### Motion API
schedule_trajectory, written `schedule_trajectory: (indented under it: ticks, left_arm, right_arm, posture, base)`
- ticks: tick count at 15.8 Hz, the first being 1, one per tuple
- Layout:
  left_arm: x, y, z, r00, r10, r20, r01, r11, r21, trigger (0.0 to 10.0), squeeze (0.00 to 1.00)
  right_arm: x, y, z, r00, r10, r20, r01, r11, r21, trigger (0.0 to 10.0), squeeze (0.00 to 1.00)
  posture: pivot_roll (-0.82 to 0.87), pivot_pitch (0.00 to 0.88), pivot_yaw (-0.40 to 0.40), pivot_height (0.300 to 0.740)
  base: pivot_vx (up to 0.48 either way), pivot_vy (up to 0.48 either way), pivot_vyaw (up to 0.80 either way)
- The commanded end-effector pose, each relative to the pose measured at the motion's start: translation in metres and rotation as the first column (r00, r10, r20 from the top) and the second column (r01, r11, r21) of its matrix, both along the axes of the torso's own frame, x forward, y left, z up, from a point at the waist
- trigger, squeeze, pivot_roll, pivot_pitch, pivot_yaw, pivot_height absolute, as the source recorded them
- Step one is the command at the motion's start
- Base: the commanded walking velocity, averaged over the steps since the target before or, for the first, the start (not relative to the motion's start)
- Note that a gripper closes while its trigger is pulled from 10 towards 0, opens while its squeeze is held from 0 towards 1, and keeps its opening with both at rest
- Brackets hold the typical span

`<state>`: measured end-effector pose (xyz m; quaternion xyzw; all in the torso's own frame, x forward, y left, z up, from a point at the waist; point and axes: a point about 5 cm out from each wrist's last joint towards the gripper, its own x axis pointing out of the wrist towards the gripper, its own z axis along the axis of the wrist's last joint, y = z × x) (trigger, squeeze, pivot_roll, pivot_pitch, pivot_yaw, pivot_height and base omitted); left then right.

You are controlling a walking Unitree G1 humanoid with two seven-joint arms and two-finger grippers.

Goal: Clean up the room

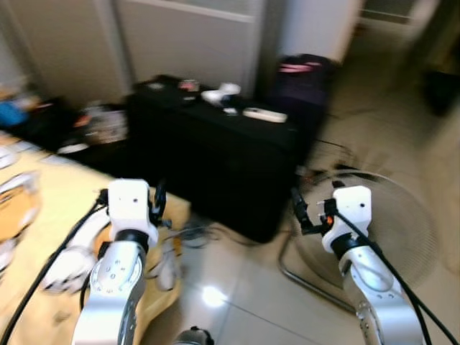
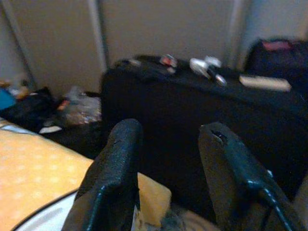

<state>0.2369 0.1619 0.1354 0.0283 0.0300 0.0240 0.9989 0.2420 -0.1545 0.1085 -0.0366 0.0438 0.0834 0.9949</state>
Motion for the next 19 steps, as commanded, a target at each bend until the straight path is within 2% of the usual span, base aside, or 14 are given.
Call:
schedule_trajectory:
  ticks: [1, 2, 3, 4, 5, 6, 7, 8, 10, 11, 14, 15, 16, 19]
  left_arm:
    - [0.001, 0.006, 0.004, 0.999, 0.040, 0.028, -0.039, 0.999, -0.004, 10.0, 0.76]
    - [-0.001, 0.005, 0.002, 1.000, -0.022, 0.008, 0.022, 0.999, -0.034, 10.0, 0.68]
    - [-0.005, 0.014, -0.001, 0.996, 0.000, -0.088, 0.000, 1.000, 0.001, 10.0, 1.00]
    - [-0.005, 0.020, -0.001, 0.993, 0.057, -0.107, -0.062, 0.997, -0.039, 10.0, 1.00]
    - [-0.005, 0.020, 0.000, 0.991, 0.043, -0.129, -0.045, 0.999, -0.008, 10.0, 1.00]
    - [-0.006, 0.015, -0.002, 0.992, 0.007, -0.127, -0.010, 1.000, -0.025, 10.0, 1.00]
    - [-0.006, 0.005, 0.001, 0.996, -0.044, -0.074, 0.043, 0.999, -0.015, 10.0, 1.00]
    - [0.000, 0.001, -0.002, 0.997, -0.022, -0.078, 0.026, 0.998, 0.052, 10.0, 0.87]
    - [-0.004, 0.006, 0.003, 0.996, -0.061, -0.072, 0.060, 0.998, -0.020, 10.0, 0.84]
    - [-0.004, 0.011, -0.003, 0.997, -0.021, -0.079, 0.024, 0.999, 0.043, 10.0, 0.85]
    - [0.003, 0.001, 0.006, 0.988, -0.132, -0.074, 0.136, 0.989, 0.052, 10.0, 0.81]
    - [0.004, 0.002, 0.007, 0.989, -0.128, -0.070, 0.132, 0.990, 0.056, 10.0, 0.55]
    - [0.004, 0.003, 0.008, 0.990, -0.128, -0.066, 0.132, 0.990, 0.054, 10.0, 0.00]
    - [0.000, 0.005, 0.006, 0.991, -0.112, -0.070, 0.116, 0.991, 0.063, 10.0, 0.00]
  right_arm:
    - [0.001, -0.001, 0.001, 1.000, 0.013, 0.005, -0.013, 1.000, 0.005, 10.0, 1.00]
    - [-0.001, -0.003, 0.000, 1.000, -0.003, 0.007, 0.003, 1.000, -0.005, 10.0, 1.00]
    - [-0.008, -0.005, -0.001, 1.000, -0.016, 0.001, 0.016, 1.000, 0.025, 10.0, 1.00]
    - [-0.012, -0.005, 0.000, 1.000, -0.023, -0.002, 0.023, 0.999, 0.034, 10.0, 1.00]
    - [-0.017, -0.011, 0.004, 0.999, -0.034, -0.007, 0.034, 0.999, 0.039, 10.0, 1.00]
    - [-0.018, -0.015, -0.001, 0.998, -0.056, -0.028, 0.058, 0.996, 0.064, 10.0, 1.00]
    - [-0.018, -0.019, -0.005, 0.997, -0.059, -0.045, 0.061, 0.998, 0.035, 10.0, 1.00]
    - [-0.011, -0.017, 0.005, 0.997, -0.075, -0.023, 0.077, 0.996, 0.048, 10.0, 1.00]
    - [-0.009, -0.020, 0.001, 0.992, -0.115, -0.048, 0.118, 0.990, 0.080, 10.0, 1.00]
    - [-0.008, -0.019, -0.002, 0.991, -0.121, -0.053, 0.125, 0.989, 0.081, 10.0, 1.00]
    - [-0.005, -0.013, -0.004, 0.989, -0.120, -0.085, 0.130, 0.985, 0.118, 10.0, 1.00]
    - [-0.005, -0.009, -0.004, 0.992, -0.099, -0.080, 0.106, 0.989, 0.102, 10.0, 1.00]
    - [-0.003, -0.006, -0.004, 0.994, -0.078, -0.073, 0.084, 0.992, 0.090, 10.0, 1.00]
    - [-0.001, 0.004, -0.005, 0.997, -0.001, -0.076, 0.006, 0.998, 0.059, 10.0, 1.00]
  posture:
    - [0.02, 0.000, 0.013, 0.740]
    - [0.02, 0.000, 0.020, 0.740]
    - [0.01, 0.000, 0.030, 0.740]
    - [0.00, 0.000, 0.024, 0.740]
    - [0.01, 0.000, 0.014, 0.740]
    - [0.01, 0.000, 0.019, 0.740]
    - [0.00, 0.000, 0.019, 0.740]
    - [-0.02, 0.000, 0.013, 0.740]
    - [0.00, 0.000, 0.018, 0.740]
    - [0.01, 0.000, 0.024, 0.740]
    - [0.01, 0.000, 0.035, 0.740]
    - [0.01, 0.000, 0.027, 0.740]
    - [0.01, 0.000, 0.022, 0.740]
    - [0.03, 0.000, 0.008, 0.740]
  base:
    - [0.000, 0.000, 0.80]
    - [0.000, 0.000, 0.80]
    - [0.000, 0.000, 0.80]
    - [0.000, 0.000, 0.80]
    - [0.000, 0.000, 0.80]
    - [0.000, 0.000, 0.80]
    - [0.000, 0.000, 0.80]
    - [0.000, 0.000, 0.80]
    - [0.000, 0.000, 0.80]
    - [0.000, 0.000, 0.80]
    - [0.000, 0.420, 0.27]
    - [0.000, 0.428, 0.00]
    - [0.000, 0.431, 0.00]
    - [0.000, 0.428, 0.27]
